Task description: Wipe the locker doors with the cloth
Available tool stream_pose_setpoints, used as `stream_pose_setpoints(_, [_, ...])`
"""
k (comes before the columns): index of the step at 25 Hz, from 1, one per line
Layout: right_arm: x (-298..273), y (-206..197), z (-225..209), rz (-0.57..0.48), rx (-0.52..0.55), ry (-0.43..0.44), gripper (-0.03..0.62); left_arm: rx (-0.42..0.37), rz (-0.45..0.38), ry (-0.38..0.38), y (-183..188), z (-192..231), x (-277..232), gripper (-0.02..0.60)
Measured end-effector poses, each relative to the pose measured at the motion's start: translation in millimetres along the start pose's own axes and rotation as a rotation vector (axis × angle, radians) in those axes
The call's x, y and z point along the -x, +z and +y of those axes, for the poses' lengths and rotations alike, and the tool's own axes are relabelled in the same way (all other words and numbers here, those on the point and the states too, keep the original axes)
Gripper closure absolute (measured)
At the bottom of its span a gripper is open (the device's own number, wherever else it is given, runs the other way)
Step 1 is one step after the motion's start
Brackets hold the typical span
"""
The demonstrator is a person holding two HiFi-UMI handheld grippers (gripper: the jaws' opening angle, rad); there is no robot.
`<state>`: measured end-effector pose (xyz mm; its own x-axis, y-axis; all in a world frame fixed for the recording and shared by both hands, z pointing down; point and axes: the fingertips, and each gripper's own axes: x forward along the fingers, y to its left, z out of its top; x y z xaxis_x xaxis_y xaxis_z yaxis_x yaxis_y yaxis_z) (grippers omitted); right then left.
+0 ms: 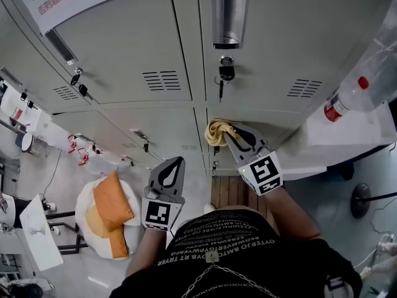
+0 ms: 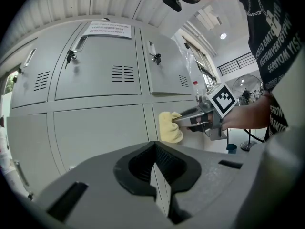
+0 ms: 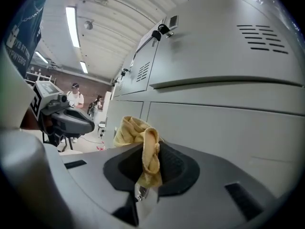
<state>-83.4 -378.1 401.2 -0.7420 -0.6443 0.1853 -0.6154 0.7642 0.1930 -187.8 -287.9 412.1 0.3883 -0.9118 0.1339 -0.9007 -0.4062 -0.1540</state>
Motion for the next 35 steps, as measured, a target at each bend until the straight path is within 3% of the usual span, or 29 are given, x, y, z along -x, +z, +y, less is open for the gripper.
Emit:
stream_pose_setpoints(16, [70,-36,-78,0.057,-0.024,-0.199,0.538,-0.006,-0.017,-0.110,14,-37,-42,0.577])
stream_pose_setpoints(35, [126,-66,-128,0.139,-0.050,-0.364,0.537,-0.015,-0.021,-0.120,15,-38,-40,0.577])
